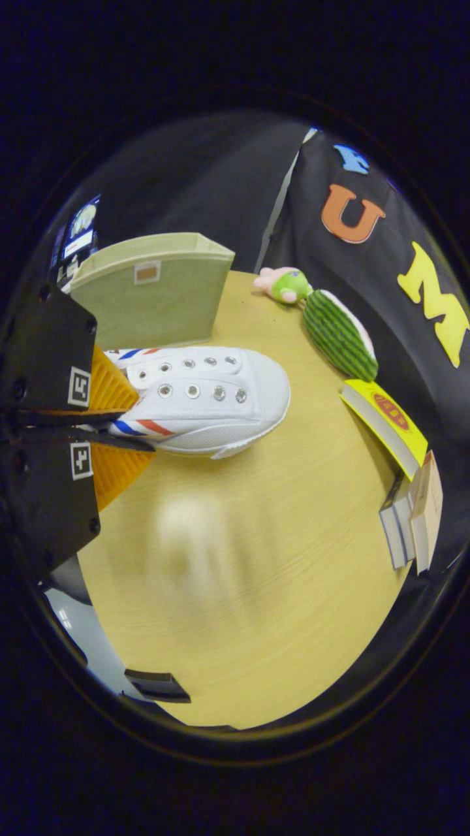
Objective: Open the storage box then place both shoes into the box .Put the left shoe in first, then the right shoe, with the right side of both shoes facing outward in a uniform manner.
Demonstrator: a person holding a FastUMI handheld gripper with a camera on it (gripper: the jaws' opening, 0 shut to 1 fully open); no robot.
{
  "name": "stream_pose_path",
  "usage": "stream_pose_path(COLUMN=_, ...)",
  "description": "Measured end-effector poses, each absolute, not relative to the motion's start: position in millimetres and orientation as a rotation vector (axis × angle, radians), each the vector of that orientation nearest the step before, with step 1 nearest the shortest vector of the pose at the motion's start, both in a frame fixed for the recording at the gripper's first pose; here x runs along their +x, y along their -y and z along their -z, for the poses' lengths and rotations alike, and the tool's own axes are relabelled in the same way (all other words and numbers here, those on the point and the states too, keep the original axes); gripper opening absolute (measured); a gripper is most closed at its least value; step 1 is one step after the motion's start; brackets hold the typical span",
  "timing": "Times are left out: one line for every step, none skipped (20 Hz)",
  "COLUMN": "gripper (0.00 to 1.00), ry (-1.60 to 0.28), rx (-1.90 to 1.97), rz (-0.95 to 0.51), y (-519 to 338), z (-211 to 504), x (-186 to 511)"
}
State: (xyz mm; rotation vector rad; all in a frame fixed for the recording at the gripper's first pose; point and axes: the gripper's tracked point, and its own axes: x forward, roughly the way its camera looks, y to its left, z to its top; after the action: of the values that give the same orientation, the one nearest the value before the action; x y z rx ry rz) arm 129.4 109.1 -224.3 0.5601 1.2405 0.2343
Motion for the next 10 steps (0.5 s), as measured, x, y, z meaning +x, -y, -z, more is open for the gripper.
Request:
stream_pose_path(gripper=0.06, ry=-1.217, rx=0.557, rz=-0.249, y=-119, z=206, x=129)
stream_pose_path(gripper=0.06, ry=-1.200, rx=0.553, rz=-0.261, y=-130, z=187, x=126)
stream_pose_path(gripper=0.06, ry=-1.184, rx=0.545, rz=-0.276, y=-144, z=168, x=125)
stream_pose_path(gripper=0.06, ry=-1.172, rx=0.530, rz=-0.294, y=-159, z=153, x=124)
stream_pose_path(gripper=0.06, ry=-1.160, rx=0.512, rz=-0.311, y=-173, z=138, x=122)
stream_pose_path(gripper=0.06, ry=-1.147, rx=0.491, rz=-0.332, y=-188, z=126, x=121)
stream_pose_path(gripper=0.06, ry=-1.138, rx=0.480, rz=-0.346, y=-203, z=116, x=120)
stream_pose_path(gripper=0.06, ry=-1.133, rx=0.471, rz=-0.359, y=-219, z=109, x=120)
stream_pose_path(gripper=0.06, ry=-1.132, rx=0.460, rz=-0.370, y=-234, z=105, x=119)
stream_pose_path(gripper=0.06, ry=-1.137, rx=0.451, rz=-0.379, y=-249, z=102, x=119)
